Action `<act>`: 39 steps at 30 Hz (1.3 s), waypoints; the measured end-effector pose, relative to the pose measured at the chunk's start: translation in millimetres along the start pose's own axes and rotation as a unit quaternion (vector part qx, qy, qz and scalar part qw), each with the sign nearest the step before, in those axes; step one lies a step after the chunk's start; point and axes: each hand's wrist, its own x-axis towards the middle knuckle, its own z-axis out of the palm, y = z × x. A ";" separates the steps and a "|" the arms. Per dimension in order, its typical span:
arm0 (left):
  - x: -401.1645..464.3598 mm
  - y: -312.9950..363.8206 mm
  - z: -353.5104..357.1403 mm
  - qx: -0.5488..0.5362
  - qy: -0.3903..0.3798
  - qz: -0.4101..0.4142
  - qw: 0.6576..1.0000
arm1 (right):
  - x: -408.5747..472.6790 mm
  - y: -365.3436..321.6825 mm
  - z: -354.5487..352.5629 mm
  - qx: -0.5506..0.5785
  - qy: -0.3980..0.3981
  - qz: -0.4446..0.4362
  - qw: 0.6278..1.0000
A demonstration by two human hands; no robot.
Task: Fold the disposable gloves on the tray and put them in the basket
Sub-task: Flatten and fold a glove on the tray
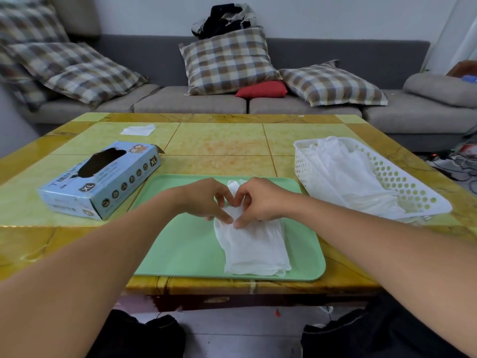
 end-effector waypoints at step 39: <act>-34.6 26.9 -8.7 0.015 0.041 0.092 0.995 | -58.7 2.7 -13.7 -0.071 -0.220 -0.101 0.968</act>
